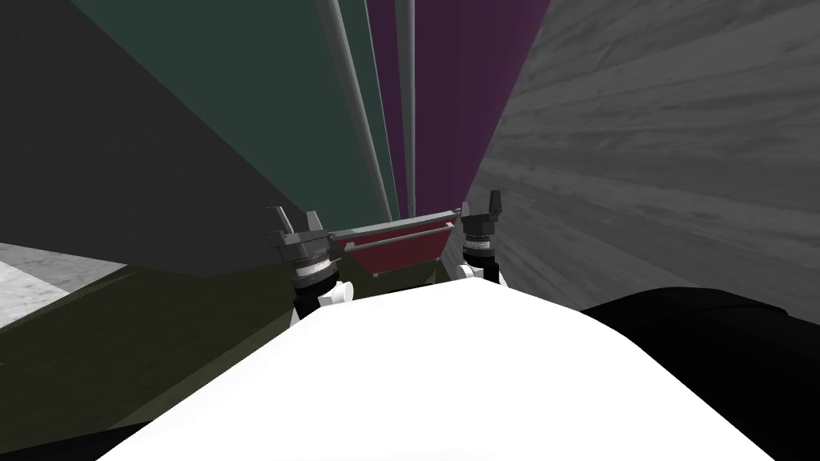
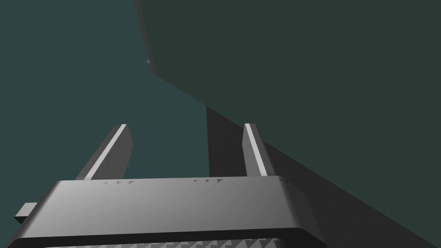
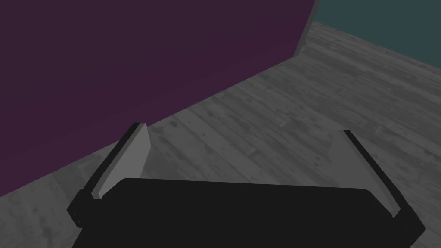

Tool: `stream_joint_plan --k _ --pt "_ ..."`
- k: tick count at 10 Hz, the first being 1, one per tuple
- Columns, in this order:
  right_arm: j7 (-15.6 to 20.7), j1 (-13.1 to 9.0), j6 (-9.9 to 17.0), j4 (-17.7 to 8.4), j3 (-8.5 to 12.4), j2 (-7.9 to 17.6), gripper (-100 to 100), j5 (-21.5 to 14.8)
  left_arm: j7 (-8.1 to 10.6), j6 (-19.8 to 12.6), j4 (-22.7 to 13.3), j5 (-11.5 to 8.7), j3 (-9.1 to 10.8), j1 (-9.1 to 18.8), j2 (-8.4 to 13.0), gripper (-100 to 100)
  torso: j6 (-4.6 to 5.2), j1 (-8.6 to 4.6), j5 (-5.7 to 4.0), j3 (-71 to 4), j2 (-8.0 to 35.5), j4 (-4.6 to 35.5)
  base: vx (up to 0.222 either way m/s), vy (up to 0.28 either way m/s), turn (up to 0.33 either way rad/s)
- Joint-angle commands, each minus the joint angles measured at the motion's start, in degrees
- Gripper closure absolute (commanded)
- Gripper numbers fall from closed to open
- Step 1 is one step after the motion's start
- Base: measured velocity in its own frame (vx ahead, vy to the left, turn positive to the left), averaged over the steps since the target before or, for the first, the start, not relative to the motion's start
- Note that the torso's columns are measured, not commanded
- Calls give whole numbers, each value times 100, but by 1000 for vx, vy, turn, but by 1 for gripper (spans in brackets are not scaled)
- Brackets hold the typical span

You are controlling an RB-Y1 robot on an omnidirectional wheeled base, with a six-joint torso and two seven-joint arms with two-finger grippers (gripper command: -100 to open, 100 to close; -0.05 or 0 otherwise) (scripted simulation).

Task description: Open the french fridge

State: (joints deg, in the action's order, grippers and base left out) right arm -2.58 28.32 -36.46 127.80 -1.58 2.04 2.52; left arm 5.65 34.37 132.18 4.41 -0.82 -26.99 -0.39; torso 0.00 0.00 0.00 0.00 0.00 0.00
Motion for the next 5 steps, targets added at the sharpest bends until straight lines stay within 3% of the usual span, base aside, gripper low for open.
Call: stream_joint_plan --k 1,5 --pt "0 0 0 0 0 0 0 0 0 0 0 0 0 0 0 0 0 0 0 -467 232 235 0 0 0" --pt "0 0 0 1 0 0 0 0 0 0 1 0 0 0 0 0 0 0 0 -3692 1845 1846 0 0 0"
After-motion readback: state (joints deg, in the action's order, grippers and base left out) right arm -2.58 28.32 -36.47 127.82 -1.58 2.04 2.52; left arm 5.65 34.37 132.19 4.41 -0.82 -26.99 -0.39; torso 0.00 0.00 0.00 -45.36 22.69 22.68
